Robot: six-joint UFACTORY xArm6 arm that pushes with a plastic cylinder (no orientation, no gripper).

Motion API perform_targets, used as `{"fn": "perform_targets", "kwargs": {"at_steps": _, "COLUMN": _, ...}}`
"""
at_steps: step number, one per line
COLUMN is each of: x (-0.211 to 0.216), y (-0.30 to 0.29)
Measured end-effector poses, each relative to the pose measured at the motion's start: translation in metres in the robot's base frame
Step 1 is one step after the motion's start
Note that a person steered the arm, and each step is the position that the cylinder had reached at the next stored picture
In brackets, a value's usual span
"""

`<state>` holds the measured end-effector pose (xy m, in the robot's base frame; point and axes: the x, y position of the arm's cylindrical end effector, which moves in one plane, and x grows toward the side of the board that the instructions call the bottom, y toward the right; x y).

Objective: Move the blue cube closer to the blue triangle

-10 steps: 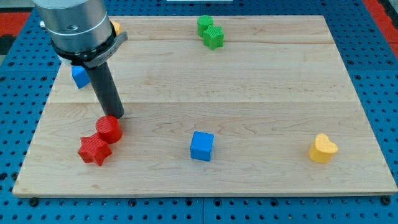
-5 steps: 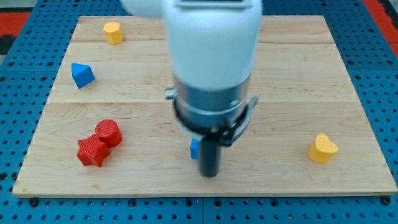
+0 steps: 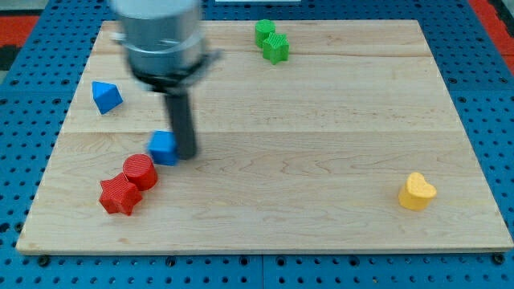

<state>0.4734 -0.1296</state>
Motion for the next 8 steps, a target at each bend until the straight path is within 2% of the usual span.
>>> {"fn": "perform_targets", "kwargs": {"at_steps": 1, "x": 0.003, "y": 0.031}}
{"fn": "perform_targets", "kwargs": {"at_steps": 3, "x": 0.021, "y": -0.043}}
{"fn": "perform_targets", "kwargs": {"at_steps": 5, "x": 0.006, "y": -0.081}}
{"fn": "perform_targets", "kwargs": {"at_steps": 6, "x": -0.02, "y": -0.094}}
{"fn": "perform_targets", "kwargs": {"at_steps": 7, "x": -0.027, "y": -0.094}}
{"fn": "perform_targets", "kwargs": {"at_steps": 8, "x": 0.003, "y": -0.124}}
